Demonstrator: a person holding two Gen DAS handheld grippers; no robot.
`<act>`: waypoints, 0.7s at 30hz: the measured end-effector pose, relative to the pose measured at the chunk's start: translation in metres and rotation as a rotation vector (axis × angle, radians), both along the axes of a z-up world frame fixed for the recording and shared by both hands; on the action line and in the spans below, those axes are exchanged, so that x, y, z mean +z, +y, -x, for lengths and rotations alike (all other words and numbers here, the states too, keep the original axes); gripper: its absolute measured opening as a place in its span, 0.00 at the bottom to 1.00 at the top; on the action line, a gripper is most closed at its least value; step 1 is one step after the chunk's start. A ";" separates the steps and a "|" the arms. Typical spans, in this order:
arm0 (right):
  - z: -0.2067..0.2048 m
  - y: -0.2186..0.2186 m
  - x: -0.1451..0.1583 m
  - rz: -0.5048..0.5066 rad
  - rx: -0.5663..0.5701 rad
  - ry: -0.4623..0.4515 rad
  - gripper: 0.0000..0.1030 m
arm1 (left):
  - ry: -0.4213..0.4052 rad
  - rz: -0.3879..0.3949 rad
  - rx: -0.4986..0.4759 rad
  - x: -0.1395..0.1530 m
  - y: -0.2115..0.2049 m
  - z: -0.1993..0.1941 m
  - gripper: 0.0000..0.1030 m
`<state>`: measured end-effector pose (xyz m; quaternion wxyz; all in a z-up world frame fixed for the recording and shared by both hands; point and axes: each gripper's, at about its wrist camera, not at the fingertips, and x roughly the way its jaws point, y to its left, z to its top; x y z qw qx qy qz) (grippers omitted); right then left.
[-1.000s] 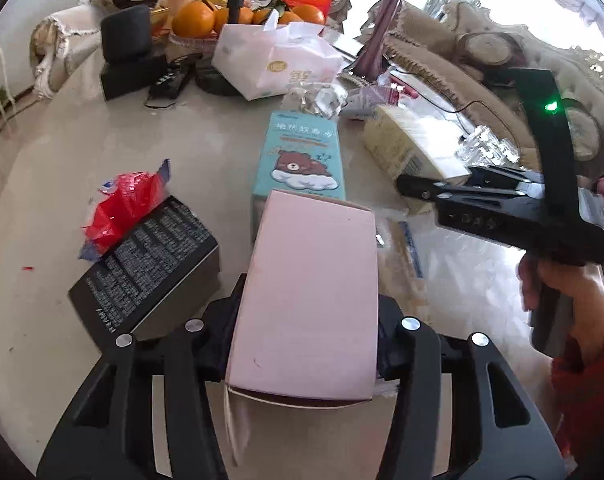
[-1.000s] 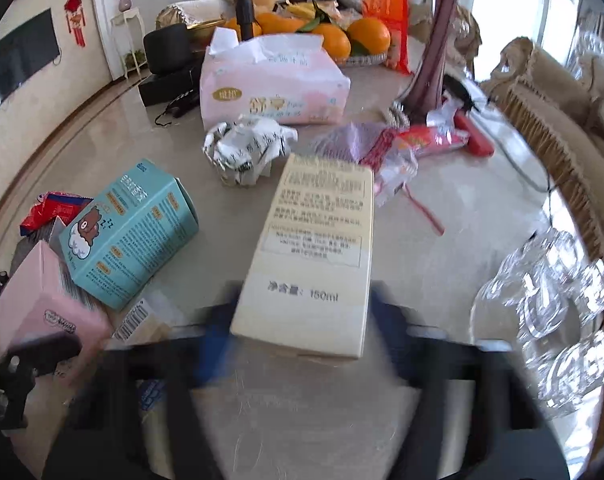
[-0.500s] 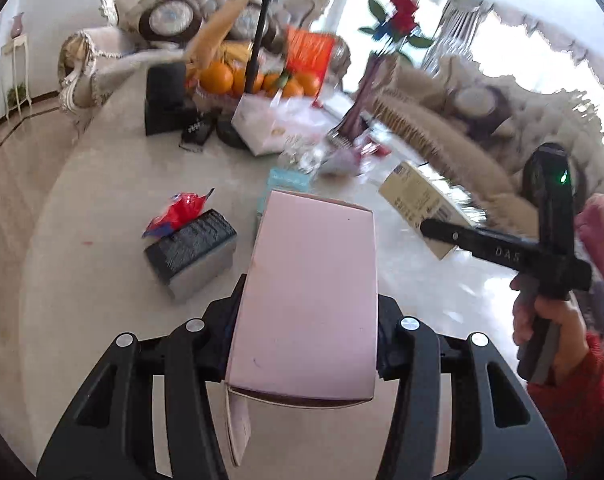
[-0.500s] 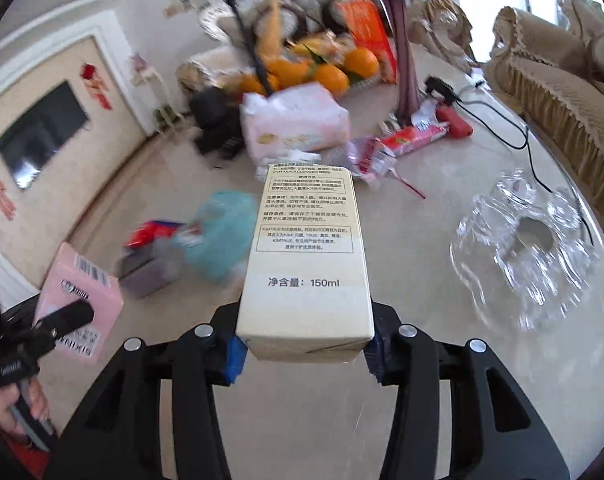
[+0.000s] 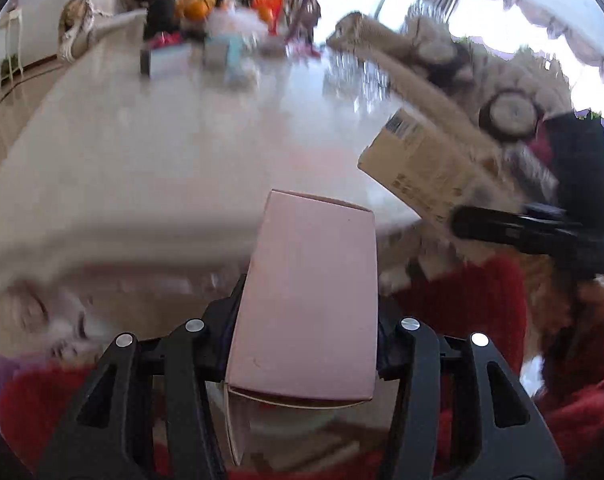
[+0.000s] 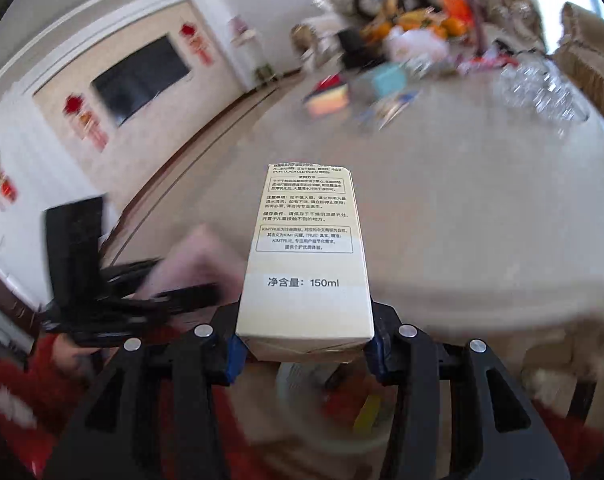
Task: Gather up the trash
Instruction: 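Carry both boxes over the wastebasket and open both tools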
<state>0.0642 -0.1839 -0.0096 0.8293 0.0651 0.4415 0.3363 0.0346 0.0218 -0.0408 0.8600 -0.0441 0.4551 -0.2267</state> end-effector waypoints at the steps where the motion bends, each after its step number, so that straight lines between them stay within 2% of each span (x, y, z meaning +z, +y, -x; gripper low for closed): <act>1: 0.007 0.004 -0.003 0.006 0.017 0.016 0.44 | 0.018 -0.020 -0.002 -0.008 -0.005 0.004 0.49; 4: 0.018 0.015 -0.036 0.059 0.032 0.109 0.44 | 0.091 -0.077 0.008 -0.046 -0.014 0.005 0.49; 8: 0.010 0.025 -0.101 0.219 -0.001 0.233 0.44 | 0.227 -0.095 0.024 -0.097 -0.016 -0.004 0.49; 10: 0.009 0.032 -0.128 0.306 0.005 0.262 0.44 | 0.276 -0.117 0.027 -0.118 -0.018 -0.007 0.49; 13: 0.002 0.041 -0.159 0.375 0.015 0.327 0.44 | 0.353 -0.127 0.019 -0.141 -0.022 -0.012 0.49; 17: -0.007 0.050 -0.181 0.454 0.003 0.327 0.44 | 0.411 -0.199 0.000 -0.165 -0.031 -0.012 0.51; 19: -0.005 0.051 -0.185 0.460 -0.015 0.315 0.48 | 0.426 -0.228 -0.008 -0.172 -0.036 -0.011 0.56; 20: -0.004 0.052 -0.186 0.470 -0.020 0.316 0.51 | 0.420 -0.243 -0.004 -0.172 -0.037 -0.008 0.72; 21: 0.001 0.047 -0.185 0.492 -0.036 0.302 0.56 | 0.411 -0.249 0.002 -0.171 -0.036 -0.007 0.79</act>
